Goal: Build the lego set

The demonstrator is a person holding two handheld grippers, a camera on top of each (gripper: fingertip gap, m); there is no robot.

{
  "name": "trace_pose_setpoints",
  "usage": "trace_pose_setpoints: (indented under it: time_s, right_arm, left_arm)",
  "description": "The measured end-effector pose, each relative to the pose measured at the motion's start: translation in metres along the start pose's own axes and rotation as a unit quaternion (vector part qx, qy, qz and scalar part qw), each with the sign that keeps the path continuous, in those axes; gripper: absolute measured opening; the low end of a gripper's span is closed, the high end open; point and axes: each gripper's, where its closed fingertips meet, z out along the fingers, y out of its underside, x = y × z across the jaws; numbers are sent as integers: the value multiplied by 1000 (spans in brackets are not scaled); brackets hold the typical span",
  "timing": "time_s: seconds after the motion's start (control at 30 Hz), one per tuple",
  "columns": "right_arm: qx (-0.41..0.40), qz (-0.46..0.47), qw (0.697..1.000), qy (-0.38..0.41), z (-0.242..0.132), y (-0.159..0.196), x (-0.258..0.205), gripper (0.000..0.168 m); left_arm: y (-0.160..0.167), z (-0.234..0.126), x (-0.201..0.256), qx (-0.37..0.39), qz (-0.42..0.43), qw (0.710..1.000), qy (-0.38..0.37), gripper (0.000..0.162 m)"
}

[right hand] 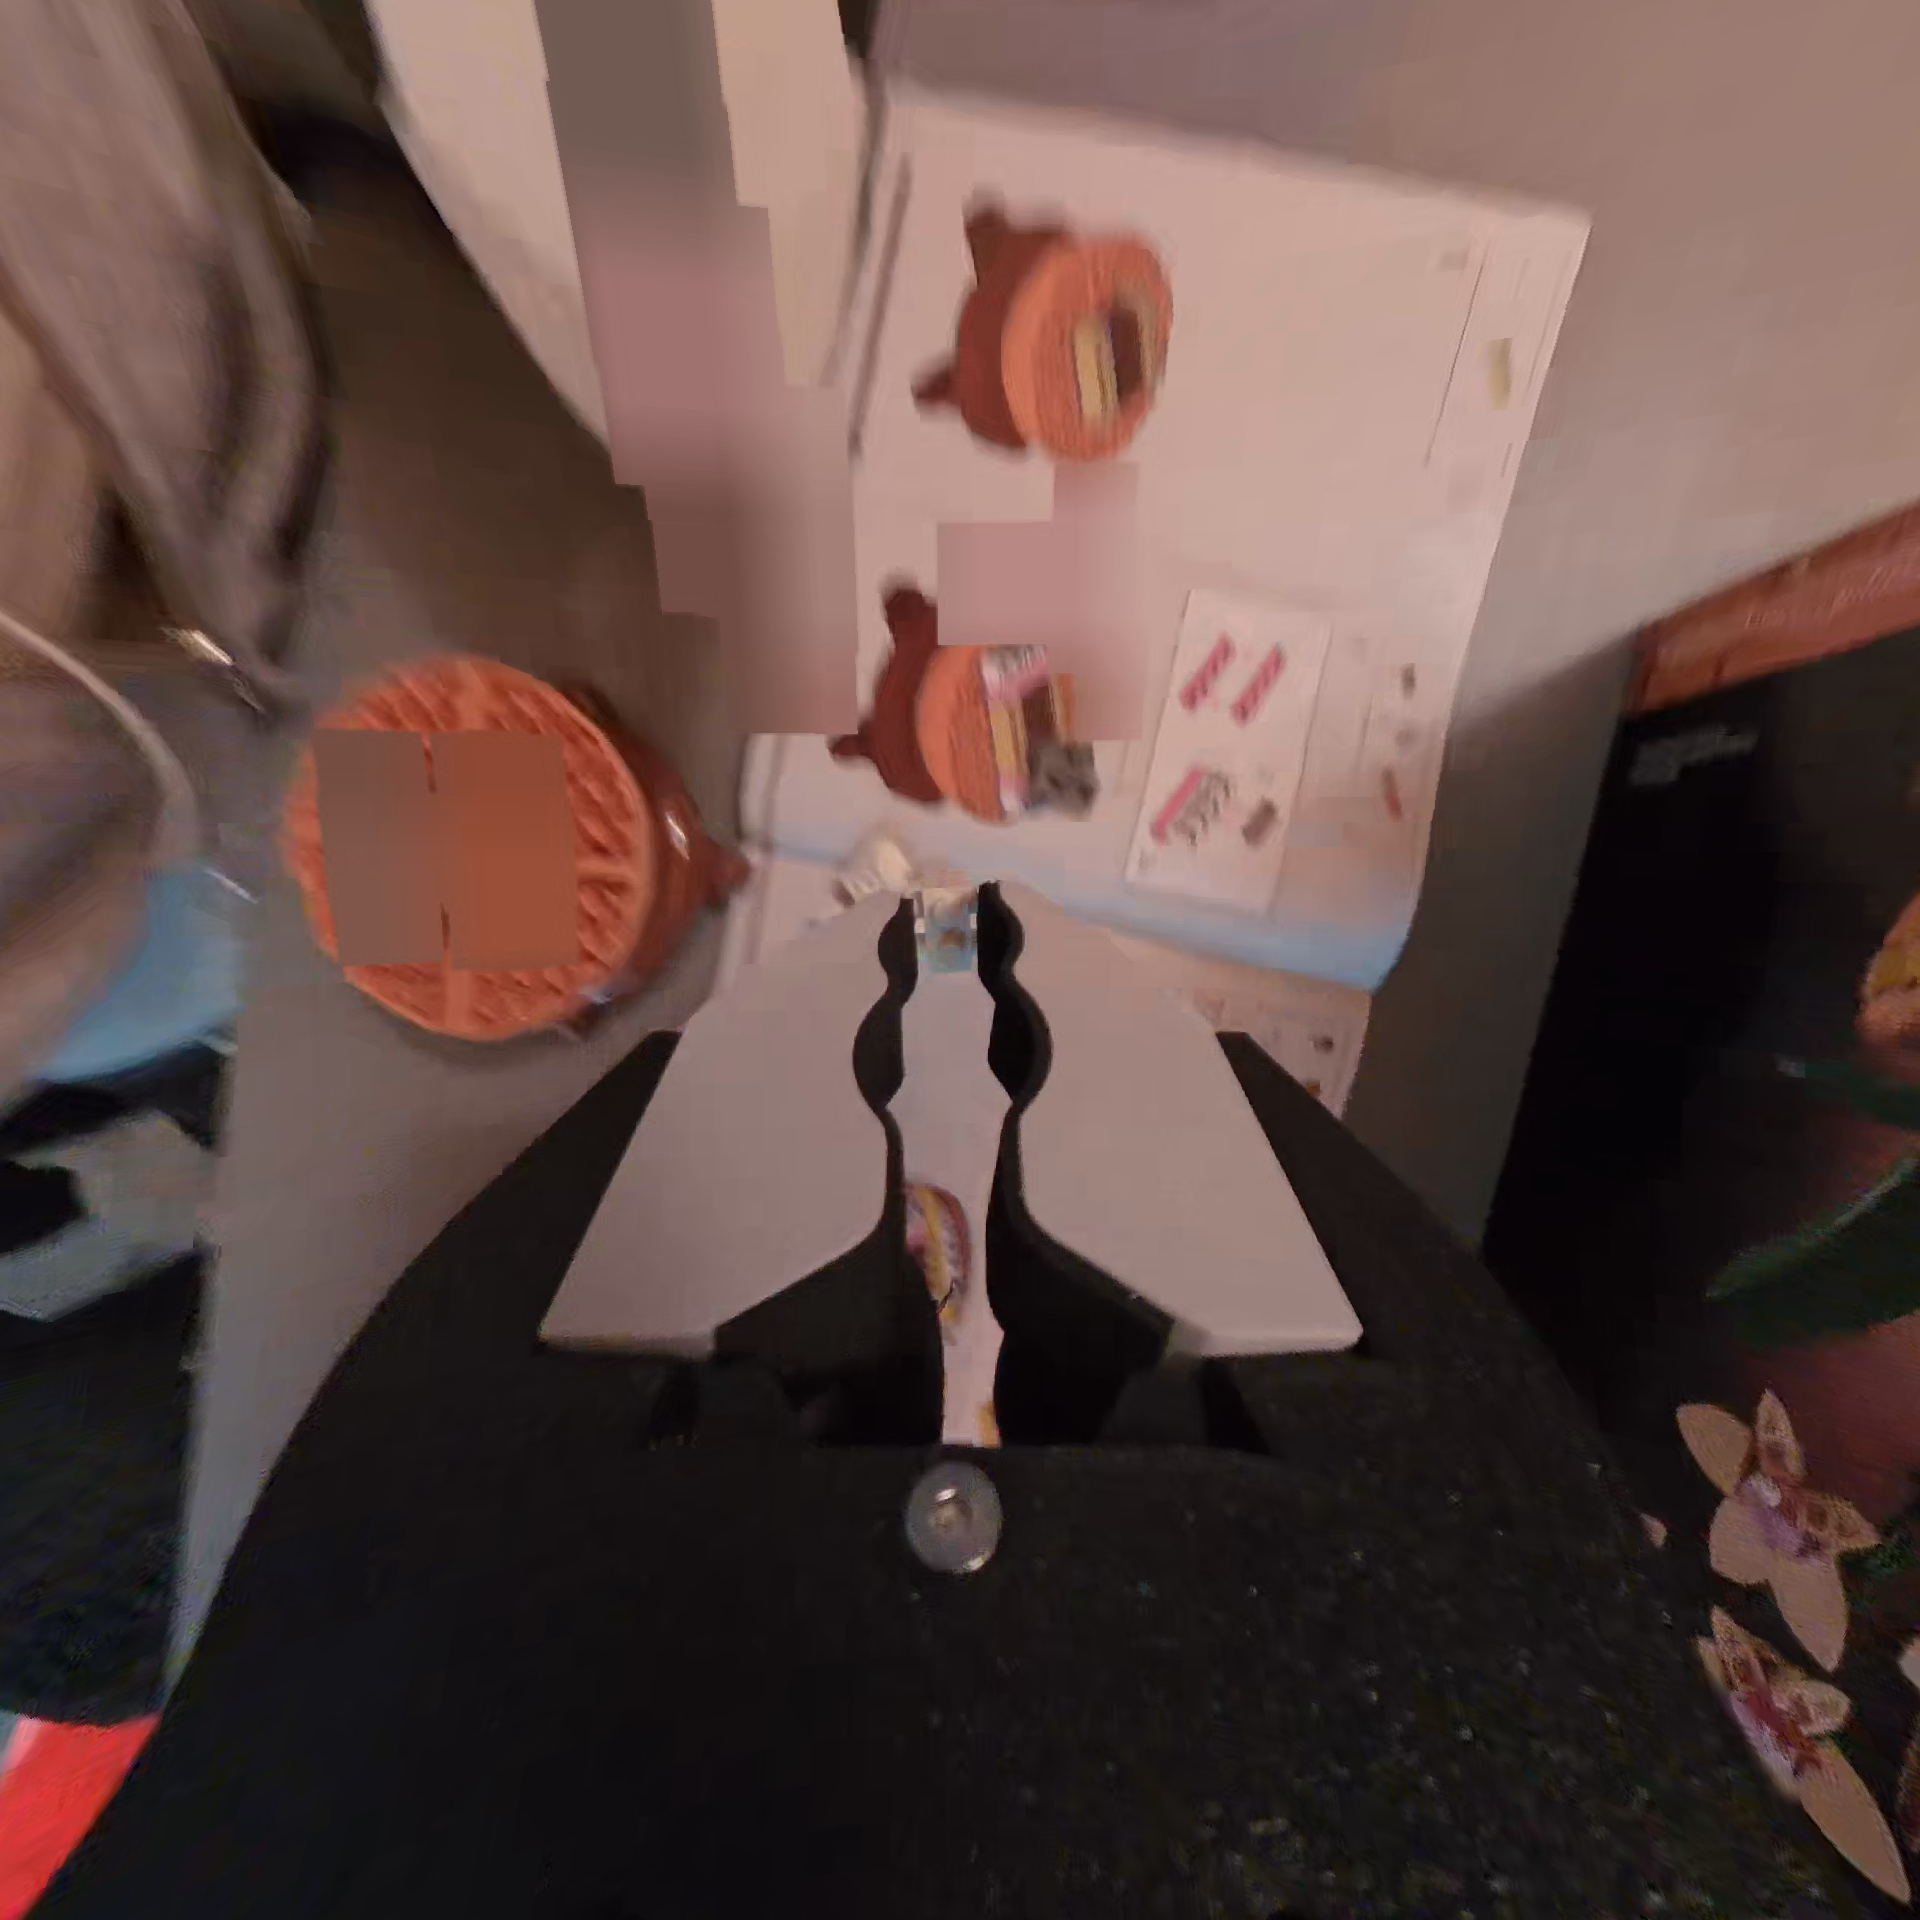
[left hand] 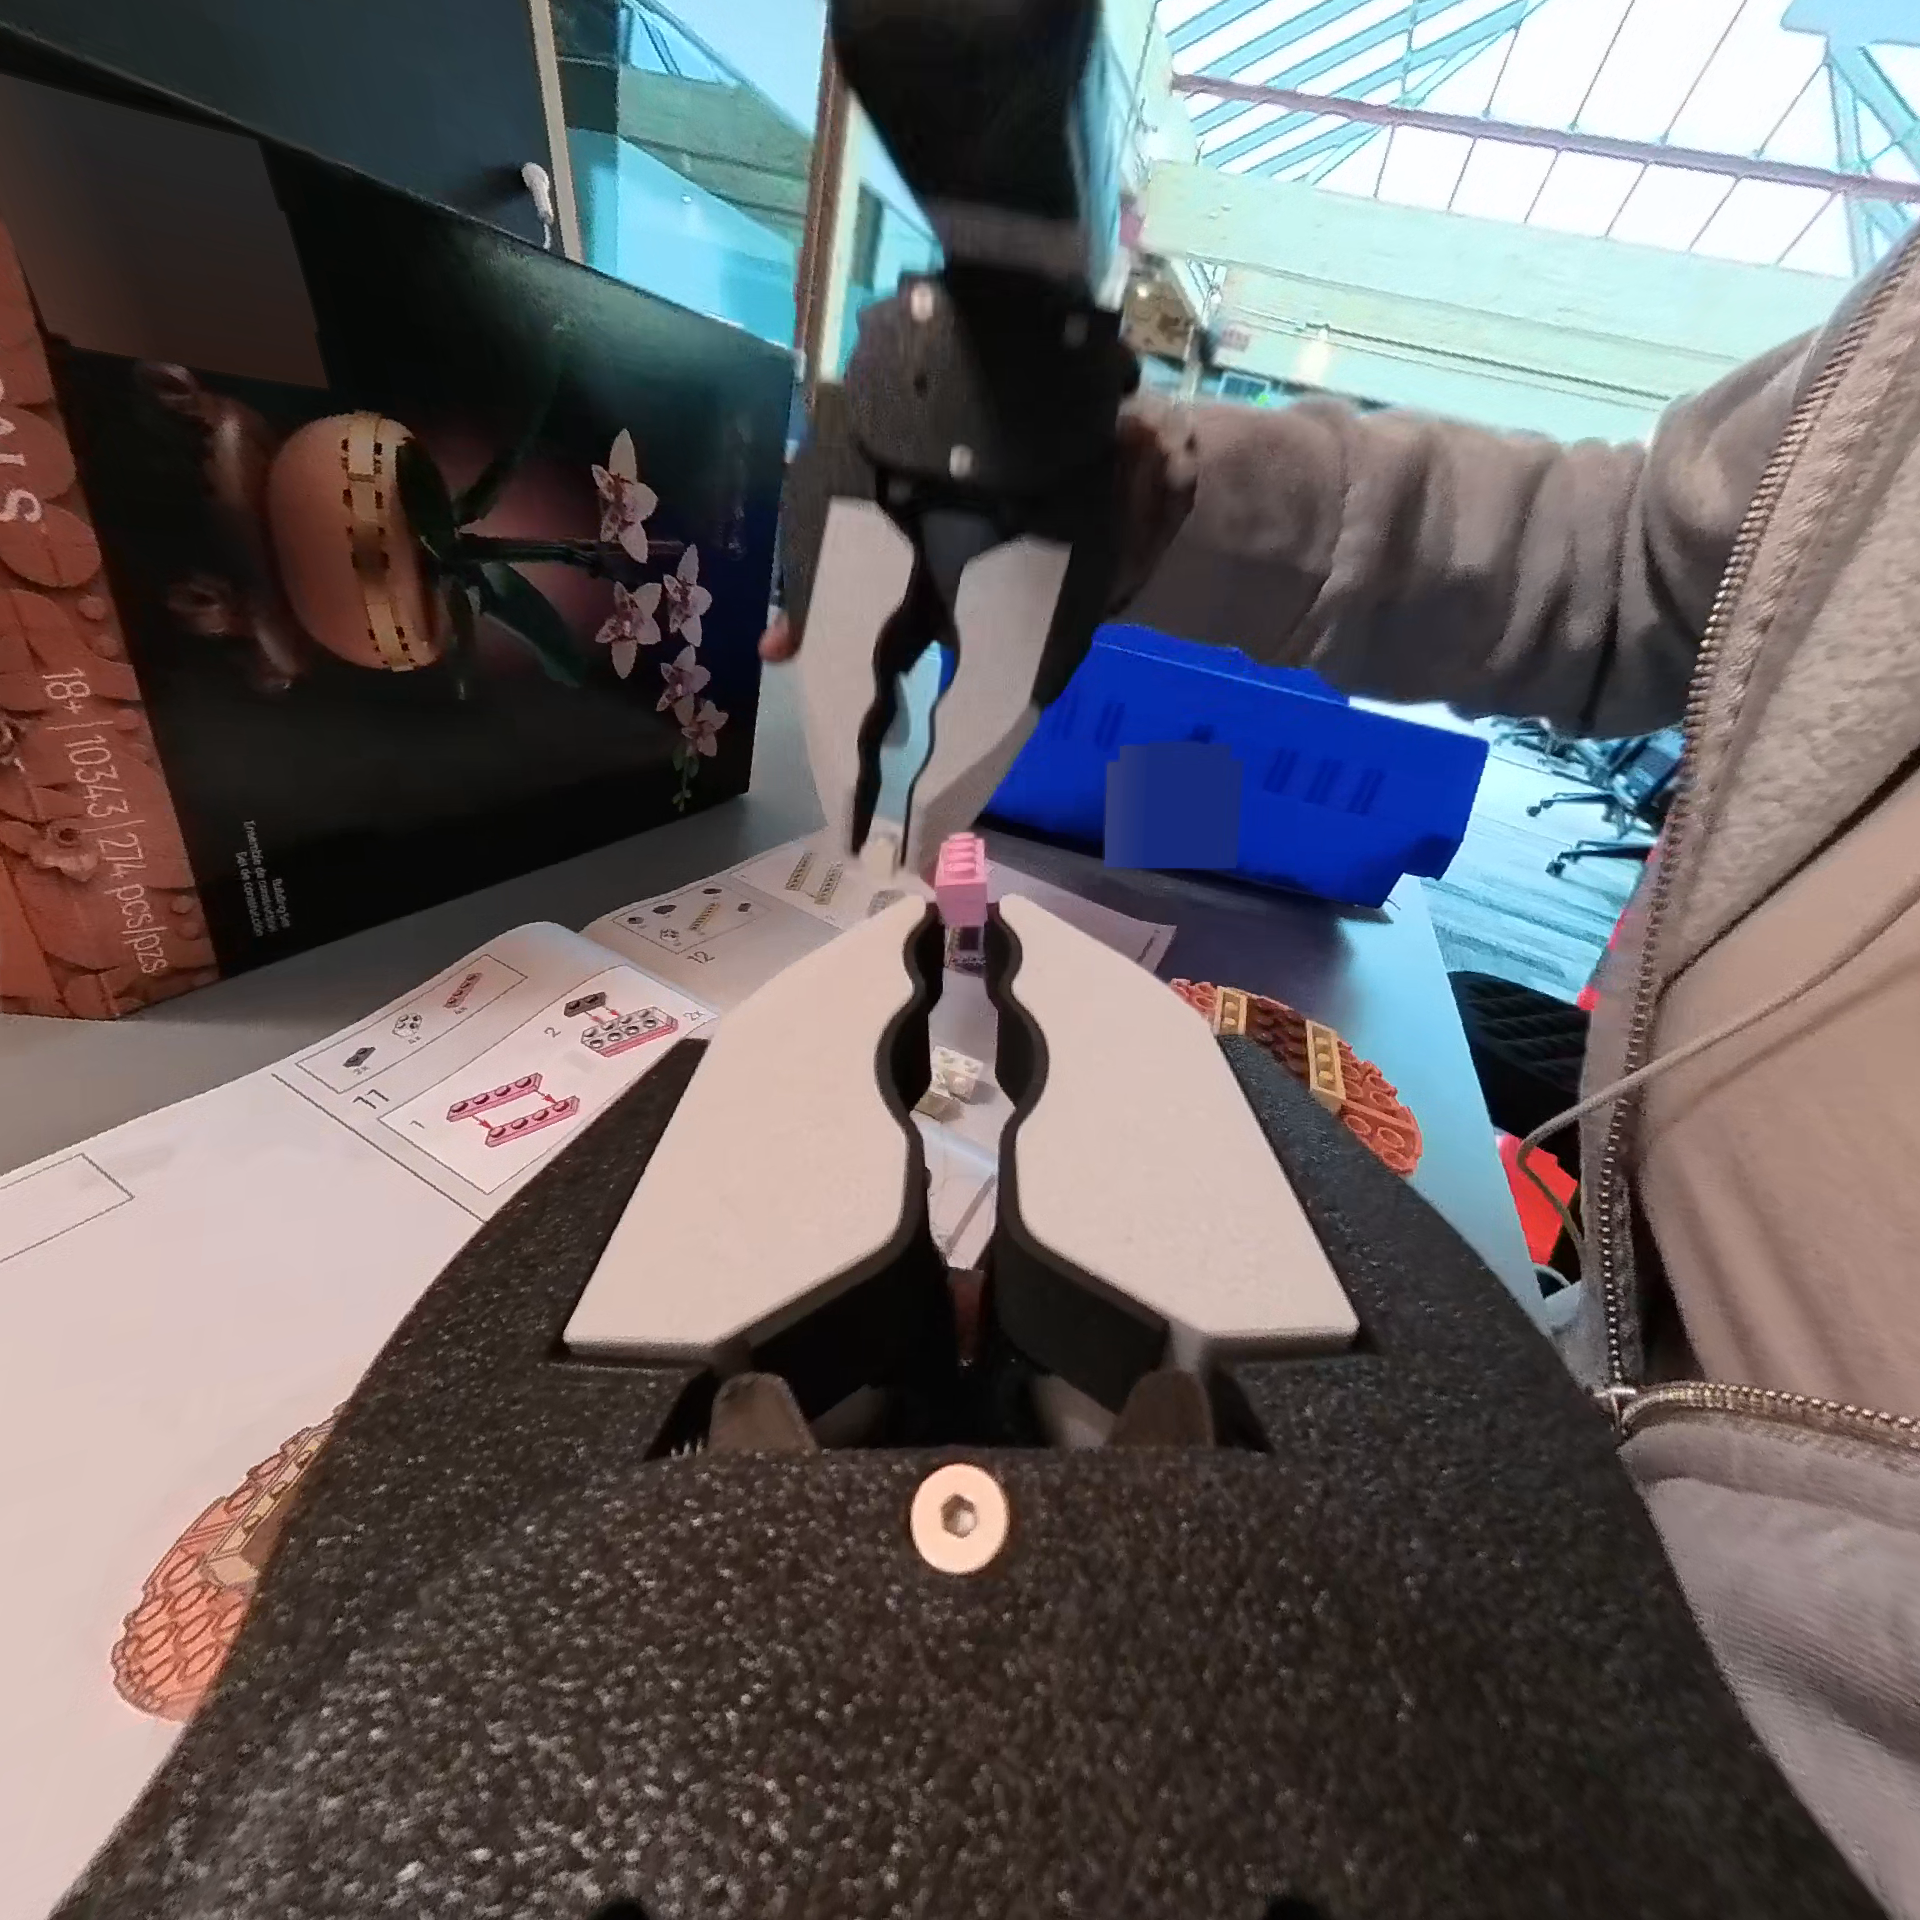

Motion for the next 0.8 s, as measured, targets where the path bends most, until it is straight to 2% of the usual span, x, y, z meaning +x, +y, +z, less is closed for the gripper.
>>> trace_pose_setpoints:
  time_s: [0.07, 0.17, 0.4, 0.8]
  right_arm:
    - [31, 27, 999, -29, -9, -29, -14, 11]
    - [18, 18, 999, -46, -8, -50, -29, 11]
    - [-7, -16, 999, -44, 3, -61, -45, 11]
    - [-9, -32, 999, -31, 9, -63, -49, 11]
  left_arm:
    - [2, 2, 2, -10, 11, 1000, 1, 7]
    - [7, 5, 6, -27, 34, 999, -2, 7]
    - [13, 8, 13, -47, 82, 996, -8, 7]
    - [14, 9, 18, -51, 101, 994, -1, 7]
